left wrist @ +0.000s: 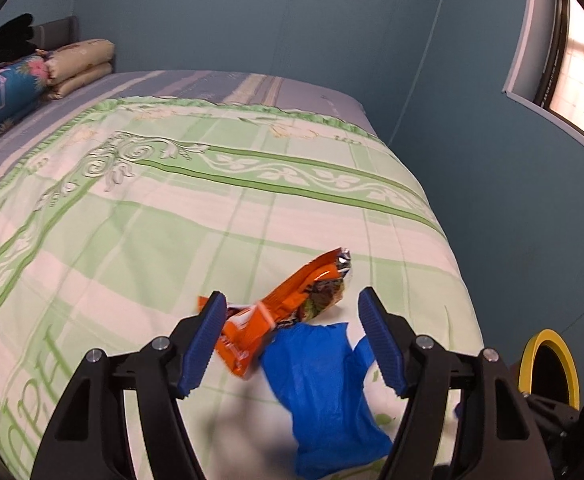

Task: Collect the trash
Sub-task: 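Grasp the blue glove with the right gripper while the left grasps orange snack wrappers, then lift the blue glove and orange wrappers and carry them over the yellow bin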

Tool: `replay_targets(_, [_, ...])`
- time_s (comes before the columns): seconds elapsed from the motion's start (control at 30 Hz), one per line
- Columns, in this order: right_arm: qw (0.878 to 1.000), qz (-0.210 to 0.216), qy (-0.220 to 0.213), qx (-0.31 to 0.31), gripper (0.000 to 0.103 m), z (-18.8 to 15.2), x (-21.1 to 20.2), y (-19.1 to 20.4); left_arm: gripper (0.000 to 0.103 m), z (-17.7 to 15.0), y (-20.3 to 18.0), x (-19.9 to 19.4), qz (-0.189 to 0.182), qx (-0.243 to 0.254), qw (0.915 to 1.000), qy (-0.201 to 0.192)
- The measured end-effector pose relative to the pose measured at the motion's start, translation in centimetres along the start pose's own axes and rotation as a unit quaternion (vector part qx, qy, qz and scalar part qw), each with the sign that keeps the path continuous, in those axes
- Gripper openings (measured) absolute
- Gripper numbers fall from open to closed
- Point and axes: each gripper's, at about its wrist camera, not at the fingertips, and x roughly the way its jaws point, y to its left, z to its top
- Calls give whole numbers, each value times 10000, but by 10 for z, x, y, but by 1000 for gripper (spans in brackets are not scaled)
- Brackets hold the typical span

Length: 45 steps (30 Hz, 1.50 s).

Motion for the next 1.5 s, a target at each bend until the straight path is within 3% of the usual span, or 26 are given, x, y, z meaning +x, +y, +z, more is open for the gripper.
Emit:
replay_targets(0.27, [9997, 58, 258, -6, 55, -1, 24, 1, 65, 8, -9, 46, -78, 328, 9985, 422])
replay_targets(0.57, [9993, 67, 363, -13, 55, 6, 43, 7, 64, 10, 6, 89, -46, 20, 9963, 864])
replay_targets(0.83, [9977, -13, 683, 32, 53, 9, 79, 15, 41, 10, 35, 119, 161, -157, 9923, 1221])
replay_targets(0.97, [9964, -153, 822, -142, 32, 8, 95, 25, 27, 10, 45, 116, 270, -115, 9926, 1178])
replay_targets(1.2, [9948, -426, 905, -175, 6, 6, 98, 19, 22, 5, 59, 106, 397, -231, 9930, 1088])
replay_targets(1.5, [9953, -730, 623, -106, 2, 7, 63, -1, 21, 3, 74, 73, 443, -598, 9936, 847])
